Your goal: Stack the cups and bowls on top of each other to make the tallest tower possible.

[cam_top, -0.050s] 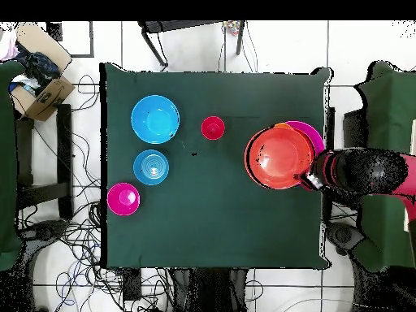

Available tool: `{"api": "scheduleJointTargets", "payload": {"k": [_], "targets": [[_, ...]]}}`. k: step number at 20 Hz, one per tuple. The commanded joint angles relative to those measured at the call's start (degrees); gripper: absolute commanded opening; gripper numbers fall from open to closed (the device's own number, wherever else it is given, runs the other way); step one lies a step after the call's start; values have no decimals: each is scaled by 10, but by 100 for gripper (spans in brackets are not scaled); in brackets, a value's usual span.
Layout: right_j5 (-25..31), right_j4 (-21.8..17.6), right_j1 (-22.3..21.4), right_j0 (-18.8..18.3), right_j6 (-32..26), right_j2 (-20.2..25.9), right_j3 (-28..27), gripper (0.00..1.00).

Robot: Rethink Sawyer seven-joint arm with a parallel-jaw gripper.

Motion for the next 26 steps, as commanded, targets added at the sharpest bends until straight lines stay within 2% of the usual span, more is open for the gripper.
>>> {"api": "scheduleJointTargets", "payload": {"k": [1,9,26], "targets": [[-20,-14,8,10,-1,-50,25,100],[-28,-18,31,8,-7,-61,6,100],[-21,-16,45,-7,-47,-62,-9,100]]}}
